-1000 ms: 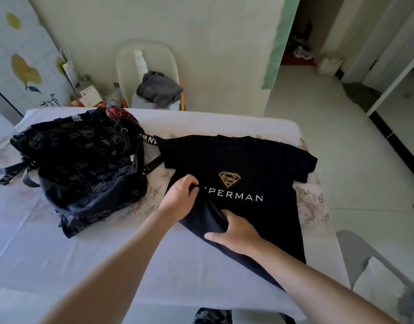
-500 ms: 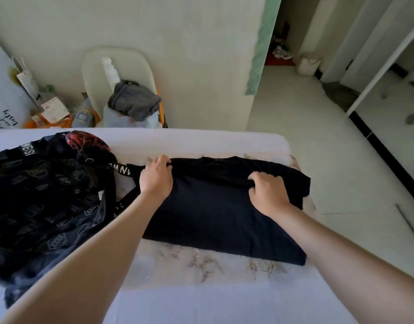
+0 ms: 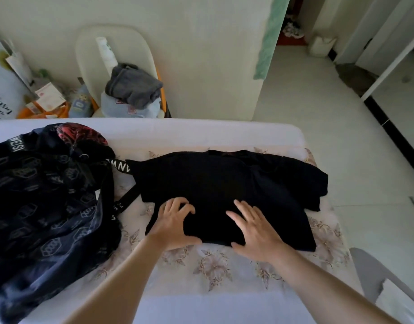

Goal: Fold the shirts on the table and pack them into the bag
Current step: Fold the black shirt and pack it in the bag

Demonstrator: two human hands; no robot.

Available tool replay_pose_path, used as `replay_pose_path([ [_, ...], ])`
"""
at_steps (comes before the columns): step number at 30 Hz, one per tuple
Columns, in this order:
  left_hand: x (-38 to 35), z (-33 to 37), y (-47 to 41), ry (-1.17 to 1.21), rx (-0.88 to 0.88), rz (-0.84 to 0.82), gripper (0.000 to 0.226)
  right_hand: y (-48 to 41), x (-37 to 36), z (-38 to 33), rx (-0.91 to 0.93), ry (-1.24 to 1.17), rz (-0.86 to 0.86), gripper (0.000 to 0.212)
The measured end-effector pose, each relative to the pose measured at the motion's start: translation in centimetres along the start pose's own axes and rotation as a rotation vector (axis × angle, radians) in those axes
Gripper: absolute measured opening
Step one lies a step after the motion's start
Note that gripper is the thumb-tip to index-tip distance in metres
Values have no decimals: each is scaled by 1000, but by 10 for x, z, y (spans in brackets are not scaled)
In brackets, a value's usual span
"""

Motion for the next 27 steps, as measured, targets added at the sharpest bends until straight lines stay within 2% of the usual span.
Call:
replay_pose_path([
  [2,2,-4,7,-46,-22,-44,63,6,-4,1,13,14,-29,89],
  [6,10,-2,12,-88,-10,-67,22,14,1,5,-8,17,-66,89],
  [9,16,10,16,-144,7,-243,21,23,8,1,-37,-78,-25,81],
  [12,28,28,23,-183,29,-577,21,37,15,-11,-14,-134,-43,63],
  [15,26,37,31,-149,153,-1045,30,55,18,-23,-27,-150,-108,50],
  [17,22,45,38,-129,238,-1249,33,69,20,-28,-59,-325,-175,44],
  [18,21,51,39,-79,232,-1242,29,73,22,-27,-75,-423,-185,41],
  [19,21,58,36,3,201,-1164,24,75,24,-24,-97,-486,-158,38],
  [20,22,65,31,91,158,-1029,20,75,26,-18,-126,-508,-90,33],
  [22,23,79,15,203,71,-686,19,69,30,-2,-148,-392,113,29],
  [25,22,87,-9,164,9,-134,29,54,32,31,-160,-244,315,39],
  [27,20,85,-26,98,-13,27,43,42,34,52,-191,-108,329,50],
])
Point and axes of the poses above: each hand's wrist, its own y-axis away from the middle knuckle, its own x-axis out of the back of the hand, z = x × y, the point moved 1 cm from there along -y, towards the middle knuckle, and after that the axes turned 5 degrees about -y, right-handed, at the moved point
